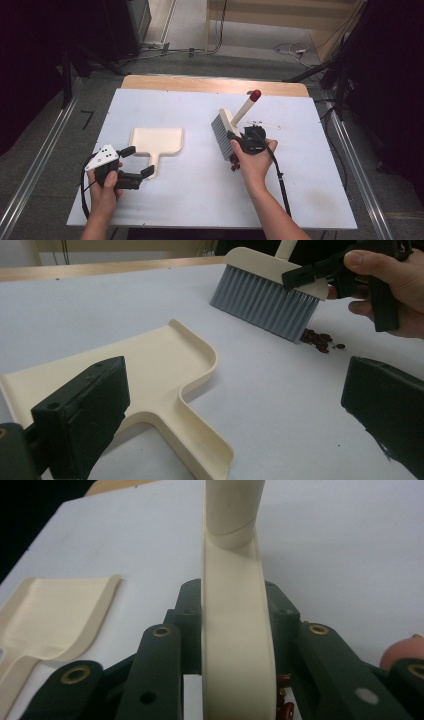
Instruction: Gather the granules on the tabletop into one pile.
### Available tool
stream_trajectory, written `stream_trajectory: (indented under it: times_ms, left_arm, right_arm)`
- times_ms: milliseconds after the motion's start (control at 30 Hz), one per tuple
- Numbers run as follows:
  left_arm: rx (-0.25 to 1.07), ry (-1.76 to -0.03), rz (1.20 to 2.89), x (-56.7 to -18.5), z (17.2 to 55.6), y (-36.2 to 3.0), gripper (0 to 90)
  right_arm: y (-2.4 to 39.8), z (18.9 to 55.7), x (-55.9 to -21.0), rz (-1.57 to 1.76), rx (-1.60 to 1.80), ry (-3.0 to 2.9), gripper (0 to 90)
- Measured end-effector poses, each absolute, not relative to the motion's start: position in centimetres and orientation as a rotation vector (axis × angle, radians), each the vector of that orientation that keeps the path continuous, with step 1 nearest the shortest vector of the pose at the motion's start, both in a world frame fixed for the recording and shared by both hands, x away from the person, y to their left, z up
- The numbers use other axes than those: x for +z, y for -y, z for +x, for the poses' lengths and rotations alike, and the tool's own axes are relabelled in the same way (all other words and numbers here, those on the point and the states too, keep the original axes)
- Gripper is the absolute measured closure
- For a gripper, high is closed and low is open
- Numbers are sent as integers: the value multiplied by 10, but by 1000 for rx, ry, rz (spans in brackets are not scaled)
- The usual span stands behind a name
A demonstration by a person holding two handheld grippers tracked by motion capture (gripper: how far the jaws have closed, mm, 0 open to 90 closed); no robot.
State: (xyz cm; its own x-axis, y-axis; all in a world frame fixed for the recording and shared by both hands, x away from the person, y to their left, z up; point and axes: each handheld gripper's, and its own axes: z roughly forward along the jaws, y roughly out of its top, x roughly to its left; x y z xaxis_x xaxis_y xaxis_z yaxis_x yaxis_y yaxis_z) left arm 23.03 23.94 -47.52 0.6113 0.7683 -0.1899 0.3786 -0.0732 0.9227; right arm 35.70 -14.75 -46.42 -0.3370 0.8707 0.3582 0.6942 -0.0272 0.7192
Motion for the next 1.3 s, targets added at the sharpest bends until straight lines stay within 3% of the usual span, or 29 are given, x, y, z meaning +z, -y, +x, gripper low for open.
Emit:
stream_trajectory:
  times_ms: [267, 567, 933, 1300]
  left_arm:
    - [421, -959, 1678, -475, 229, -242, 0]
    - [421, -966, 1681, -475, 230, -240, 0]
    - [421, -961, 1692, -476, 230, -237, 0]
    - [420, -962, 1695, -476, 230, -237, 0]
  right_arm:
    - [159, 350, -438, 1352, 1380, -2207, 655]
    - [205, 331, -423, 926, 1327, -2412, 655]
    - [231, 298, -432, 517, 1241, -2682, 655]
    - [229, 326, -454, 456, 1225, -2725, 655]
